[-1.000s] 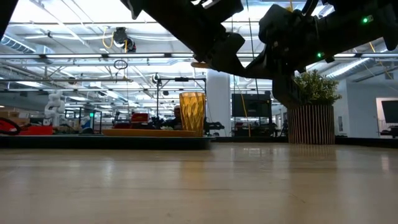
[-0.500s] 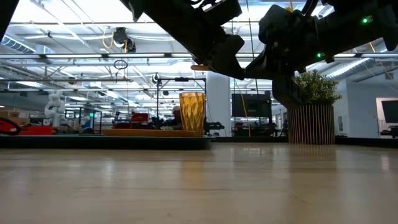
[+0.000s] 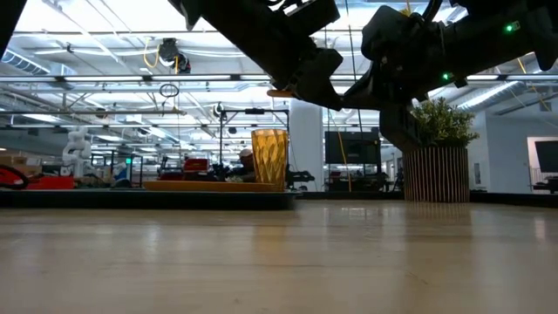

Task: Pick and place plate/cup/fork/spoon on tray
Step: Put the yellow spoon on the black tray to the left of the pink fork

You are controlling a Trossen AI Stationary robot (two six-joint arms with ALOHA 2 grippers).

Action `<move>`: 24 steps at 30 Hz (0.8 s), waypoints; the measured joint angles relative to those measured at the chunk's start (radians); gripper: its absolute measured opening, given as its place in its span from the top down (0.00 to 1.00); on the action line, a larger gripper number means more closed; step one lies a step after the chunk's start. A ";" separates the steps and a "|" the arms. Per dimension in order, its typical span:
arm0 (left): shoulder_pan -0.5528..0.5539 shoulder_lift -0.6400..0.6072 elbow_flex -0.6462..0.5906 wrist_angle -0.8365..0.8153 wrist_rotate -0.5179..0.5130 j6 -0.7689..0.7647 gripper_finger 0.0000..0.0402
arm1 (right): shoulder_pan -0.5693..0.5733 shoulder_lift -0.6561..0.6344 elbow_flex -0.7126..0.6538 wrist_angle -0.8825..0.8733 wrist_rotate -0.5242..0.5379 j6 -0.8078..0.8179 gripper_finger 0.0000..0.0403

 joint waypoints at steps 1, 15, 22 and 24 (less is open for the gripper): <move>-0.003 0.000 0.000 0.003 -0.003 0.005 0.86 | 0.000 0.000 0.000 0.000 0.000 0.000 0.97; -0.017 0.002 -0.002 0.014 -0.016 0.037 0.85 | 0.002 -0.001 0.001 0.012 -0.012 0.018 0.77; -0.013 -0.008 -0.002 -0.045 -0.015 -0.005 0.86 | 0.002 -0.001 0.001 0.019 -0.030 0.015 0.64; -0.010 -0.021 -0.002 -0.078 -0.019 -0.033 0.86 | 0.007 -0.001 0.001 0.018 -0.038 0.015 0.61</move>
